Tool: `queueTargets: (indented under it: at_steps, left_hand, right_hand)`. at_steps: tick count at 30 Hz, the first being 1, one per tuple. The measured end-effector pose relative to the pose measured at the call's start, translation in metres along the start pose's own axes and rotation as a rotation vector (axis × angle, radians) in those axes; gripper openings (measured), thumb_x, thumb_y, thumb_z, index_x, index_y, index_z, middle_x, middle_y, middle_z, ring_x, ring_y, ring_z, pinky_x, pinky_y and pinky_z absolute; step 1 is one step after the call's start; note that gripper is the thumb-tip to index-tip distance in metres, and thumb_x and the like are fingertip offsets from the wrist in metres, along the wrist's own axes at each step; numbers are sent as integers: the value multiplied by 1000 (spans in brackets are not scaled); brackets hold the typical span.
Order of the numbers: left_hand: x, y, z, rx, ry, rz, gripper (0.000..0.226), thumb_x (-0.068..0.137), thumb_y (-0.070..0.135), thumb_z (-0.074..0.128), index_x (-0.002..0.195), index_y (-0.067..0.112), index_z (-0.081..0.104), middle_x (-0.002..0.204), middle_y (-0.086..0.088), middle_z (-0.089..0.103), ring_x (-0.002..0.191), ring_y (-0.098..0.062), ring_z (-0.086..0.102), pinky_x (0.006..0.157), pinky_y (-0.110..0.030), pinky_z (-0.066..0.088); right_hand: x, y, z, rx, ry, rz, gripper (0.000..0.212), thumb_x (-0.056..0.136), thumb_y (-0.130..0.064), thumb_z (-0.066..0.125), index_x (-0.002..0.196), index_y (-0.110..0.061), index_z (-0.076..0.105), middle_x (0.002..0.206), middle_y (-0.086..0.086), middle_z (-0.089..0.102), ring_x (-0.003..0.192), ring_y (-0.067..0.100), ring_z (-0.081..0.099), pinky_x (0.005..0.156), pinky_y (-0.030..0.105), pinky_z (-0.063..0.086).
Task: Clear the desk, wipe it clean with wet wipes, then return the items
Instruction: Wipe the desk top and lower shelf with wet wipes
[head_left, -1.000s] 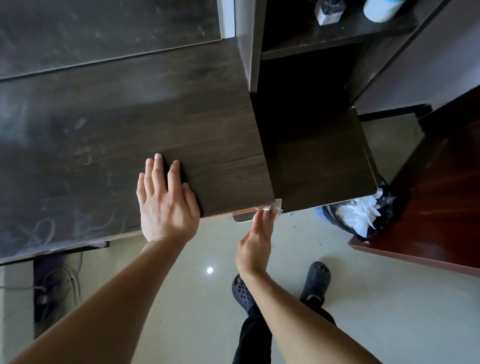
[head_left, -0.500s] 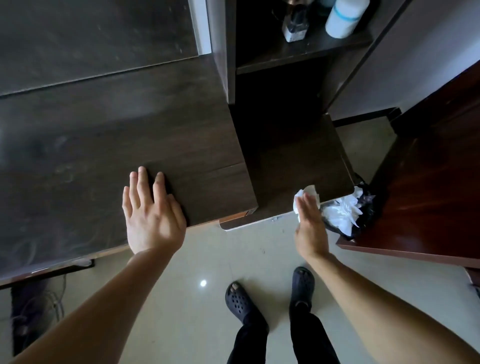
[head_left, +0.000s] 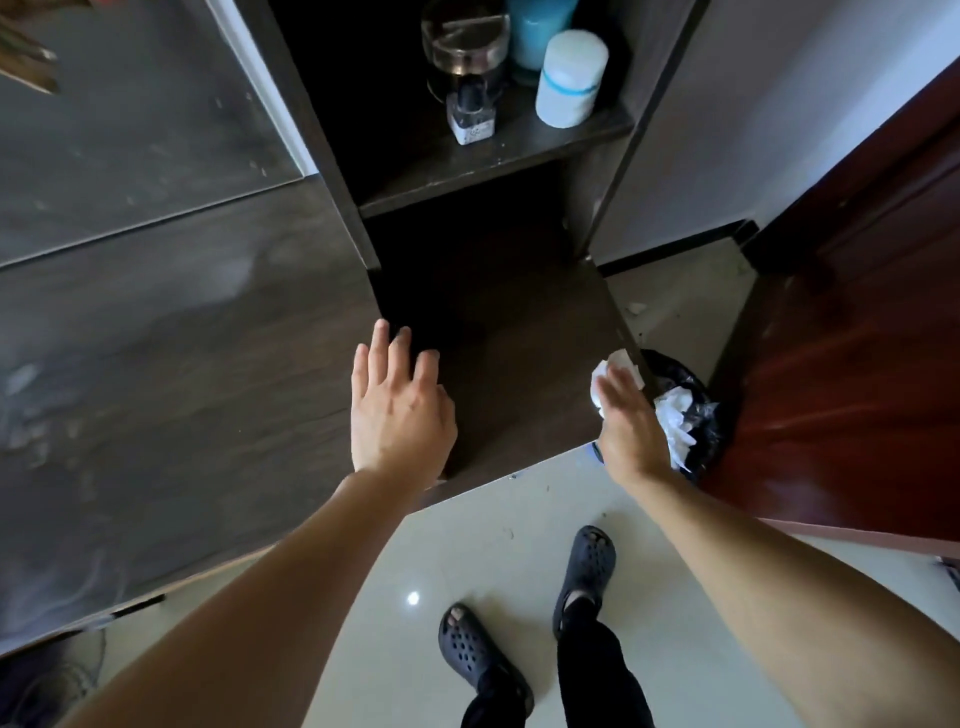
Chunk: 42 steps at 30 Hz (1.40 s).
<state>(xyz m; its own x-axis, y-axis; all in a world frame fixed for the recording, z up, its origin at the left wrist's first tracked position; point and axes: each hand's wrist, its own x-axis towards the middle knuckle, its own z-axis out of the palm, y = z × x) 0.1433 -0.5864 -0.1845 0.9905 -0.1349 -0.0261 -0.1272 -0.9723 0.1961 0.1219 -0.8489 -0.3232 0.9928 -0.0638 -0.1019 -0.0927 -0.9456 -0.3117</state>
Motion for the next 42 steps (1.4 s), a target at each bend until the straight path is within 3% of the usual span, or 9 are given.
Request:
queueTargets:
  at_steps: [8, 11, 15, 19, 23, 28, 34, 39, 42]
  left_hand:
    - [9, 6, 2, 67, -19, -32, 42, 85, 27, 40, 110, 5, 65, 136, -19, 50, 143, -35, 17, 118, -47, 8]
    - [14, 9, 2, 71, -19, -53, 44, 84, 28, 39, 110, 5, 65, 133, -19, 53, 143, -35, 18, 118, -47, 11]
    - [25, 11, 3, 86, -23, -78, 42, 82, 25, 44, 112, 5, 65, 132, -18, 54, 143, -35, 18, 118, -47, 10]
    - [31, 12, 4, 98, -19, -95, 39, 80, 22, 49, 111, 5, 66, 132, -16, 54, 143, -34, 19, 118, -47, 12]
    - [31, 13, 3, 122, -25, -102, 41, 80, 24, 48, 112, 6, 66, 132, -16, 54, 144, -32, 17, 118, -47, 12]
    - [31, 13, 3, 112, -23, -100, 40, 80, 23, 49, 111, 4, 66, 131, -17, 55, 144, -33, 18, 118, -48, 12]
    - [31, 13, 2, 122, -34, -97, 36, 82, 21, 53, 111, 4, 66, 132, -20, 54, 143, -35, 17, 118, -49, 8]
    - [33, 17, 2, 232, -117, 23, 33, 73, 15, 68, 104, 3, 68, 120, -23, 59, 133, -42, 34, 117, -54, 8]
    - [35, 36, 12, 242, -152, 176, 25, 75, 17, 59, 94, 5, 70, 100, -17, 65, 112, -39, 53, 115, -53, 17]
  right_hand:
    - [104, 14, -19, -67, 0, -131, 70, 70, 22, 49, 136, 2, 41, 147, 22, 34, 135, 40, 34, 104, 46, 39]
    - [157, 6, -29, 1, -103, -43, 62, 85, 9, 44, 143, -10, 31, 157, 10, 16, 121, 38, 48, 80, 37, 44]
    - [194, 2, -38, 92, -52, 49, 39, 89, 5, 38, 125, -4, 48, 119, 24, 58, 100, 43, 58, 73, 39, 45]
    - [208, 5, -40, 218, -88, 209, 25, 96, -10, 38, 110, -2, 58, 103, 26, 62, 98, 40, 58, 68, 32, 36]
    - [171, 13, -34, 353, -27, 357, 35, 100, -24, 36, 106, 0, 62, 103, 28, 62, 98, 41, 58, 77, 39, 41]
    - [96, 41, -36, 290, -41, 313, 35, 101, -25, 37, 93, 2, 59, 84, 27, 62, 81, 42, 58, 63, 33, 29]
    - [0, 80, -35, 197, -142, 270, 27, 92, -17, 51, 75, 1, 60, 60, 25, 61, 56, 40, 60, 52, 34, 39]
    - [-69, 114, -40, 279, -203, 584, 68, 73, -53, 18, 82, -4, 63, 84, 26, 66, 76, 41, 61, 60, 36, 38]
    - [-79, 121, -54, 269, -217, 777, 47, 79, -47, 30, 76, -13, 62, 93, 20, 65, 84, 36, 60, 64, 33, 38]
